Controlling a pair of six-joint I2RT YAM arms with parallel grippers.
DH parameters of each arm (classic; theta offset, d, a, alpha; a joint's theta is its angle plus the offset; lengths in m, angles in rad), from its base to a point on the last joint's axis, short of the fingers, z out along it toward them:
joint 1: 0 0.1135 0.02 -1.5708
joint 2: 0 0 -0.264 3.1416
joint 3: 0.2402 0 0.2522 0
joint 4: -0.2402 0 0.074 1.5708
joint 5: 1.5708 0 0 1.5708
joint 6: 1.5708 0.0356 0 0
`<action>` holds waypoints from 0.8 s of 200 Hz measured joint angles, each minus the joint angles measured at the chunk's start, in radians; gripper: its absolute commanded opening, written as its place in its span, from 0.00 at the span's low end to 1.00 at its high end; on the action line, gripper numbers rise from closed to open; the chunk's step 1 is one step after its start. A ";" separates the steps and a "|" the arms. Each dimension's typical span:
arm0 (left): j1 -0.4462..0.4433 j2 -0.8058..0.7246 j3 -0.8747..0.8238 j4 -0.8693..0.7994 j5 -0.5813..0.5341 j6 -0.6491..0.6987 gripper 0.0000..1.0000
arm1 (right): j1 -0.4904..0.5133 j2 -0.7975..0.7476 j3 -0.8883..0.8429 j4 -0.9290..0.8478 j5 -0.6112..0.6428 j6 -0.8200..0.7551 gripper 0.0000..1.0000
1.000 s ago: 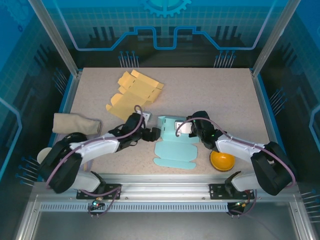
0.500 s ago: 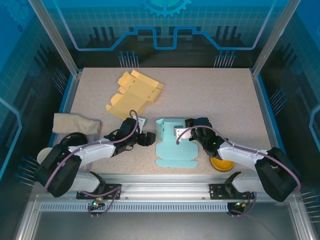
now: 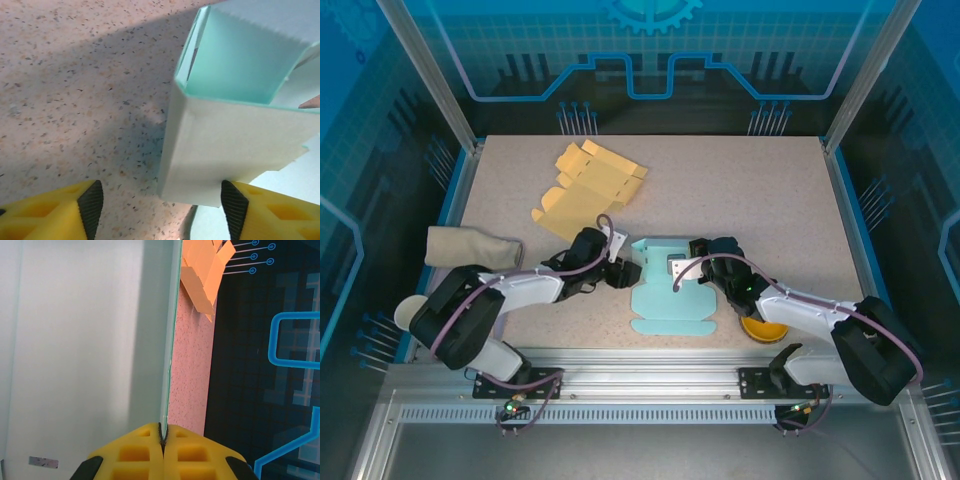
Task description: Fold the paper box
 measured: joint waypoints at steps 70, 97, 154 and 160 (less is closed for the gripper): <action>-0.105 0.021 0.027 0.009 0.011 0.002 0.66 | 0.000 0.016 0.000 0.001 0.005 0.000 0.00; -0.116 0.021 0.027 0.010 0.001 -0.001 0.61 | 0.000 0.018 0.000 0.003 0.008 0.000 0.00; -0.116 0.041 0.035 -0.001 -0.032 -0.002 0.64 | 0.000 0.021 0.000 0.006 0.012 0.000 0.00; -0.116 0.049 0.043 -0.007 -0.043 -0.003 0.65 | 0.000 0.021 0.000 0.006 0.012 0.000 0.00</action>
